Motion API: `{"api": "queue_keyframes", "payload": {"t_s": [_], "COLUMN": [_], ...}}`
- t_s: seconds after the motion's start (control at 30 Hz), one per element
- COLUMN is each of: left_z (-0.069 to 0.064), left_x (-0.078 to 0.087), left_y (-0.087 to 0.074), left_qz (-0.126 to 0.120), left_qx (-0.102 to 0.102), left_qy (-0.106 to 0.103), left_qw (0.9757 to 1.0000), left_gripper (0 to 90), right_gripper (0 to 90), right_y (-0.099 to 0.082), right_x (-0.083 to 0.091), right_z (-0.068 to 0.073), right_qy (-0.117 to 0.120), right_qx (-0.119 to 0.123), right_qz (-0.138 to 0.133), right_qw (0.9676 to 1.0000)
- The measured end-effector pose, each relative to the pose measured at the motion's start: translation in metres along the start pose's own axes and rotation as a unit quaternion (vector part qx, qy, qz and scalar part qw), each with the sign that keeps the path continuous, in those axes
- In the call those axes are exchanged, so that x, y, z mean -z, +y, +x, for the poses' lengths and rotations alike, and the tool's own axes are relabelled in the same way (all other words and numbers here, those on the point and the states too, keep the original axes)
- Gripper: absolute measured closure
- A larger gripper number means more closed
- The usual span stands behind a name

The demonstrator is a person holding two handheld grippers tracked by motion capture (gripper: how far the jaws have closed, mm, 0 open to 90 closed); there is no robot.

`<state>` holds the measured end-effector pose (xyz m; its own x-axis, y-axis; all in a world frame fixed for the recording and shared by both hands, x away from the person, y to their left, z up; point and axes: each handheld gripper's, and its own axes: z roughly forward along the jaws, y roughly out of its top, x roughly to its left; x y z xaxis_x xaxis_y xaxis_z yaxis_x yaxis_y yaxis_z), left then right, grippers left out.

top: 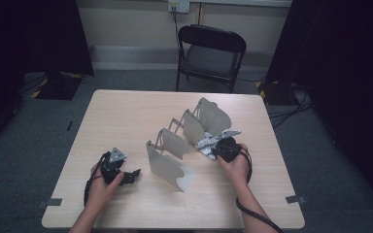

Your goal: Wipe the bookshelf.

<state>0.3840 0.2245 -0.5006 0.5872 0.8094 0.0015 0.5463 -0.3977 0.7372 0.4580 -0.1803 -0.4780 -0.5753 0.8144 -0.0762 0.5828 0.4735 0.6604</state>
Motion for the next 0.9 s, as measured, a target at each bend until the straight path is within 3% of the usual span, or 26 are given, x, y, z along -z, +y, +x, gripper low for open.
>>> {"api": "queue_keyframes", "payload": {"t_s": [0.3, 0.5, 0.67, 0.8, 0.9], "left_z": [0.000, 0.000, 0.000, 0.000, 0.000], "left_x": [0.000, 0.000, 0.000, 0.000, 0.000], "left_y": [0.000, 0.000, 0.000, 0.000, 0.000], "left_qz": [0.000, -0.001, 0.000, -0.001, 0.000], "left_qx": [0.000, 0.000, 0.000, 0.000, 0.000], "left_qy": [0.000, 0.001, 0.001, 0.000, 0.000], "left_qw": [1.0000, 1.0000, 1.0000, 1.0000, 1.0000], "left_gripper": [13.9, 13.9, 13.9, 13.9, 13.9], "right_gripper": [78.7, 77.9, 75.3, 74.1, 80.9], "right_y": [-0.010, -0.002, 0.005, 0.007, 0.004], "right_x": [0.006, 0.003, 0.001, -0.004, -0.007], "right_z": [-0.001, 0.001, 0.000, 0.001, 0.004], "right_qy": [-0.003, -0.005, -0.004, 0.000, -0.004], "right_qx": [-0.014, -0.005, -0.014, -0.007, 0.013], "right_qz": [-0.003, 0.003, -0.006, -0.004, -0.006], "right_qw": [0.9999, 1.0000, 0.9999, 1.0000, 0.9999]}}
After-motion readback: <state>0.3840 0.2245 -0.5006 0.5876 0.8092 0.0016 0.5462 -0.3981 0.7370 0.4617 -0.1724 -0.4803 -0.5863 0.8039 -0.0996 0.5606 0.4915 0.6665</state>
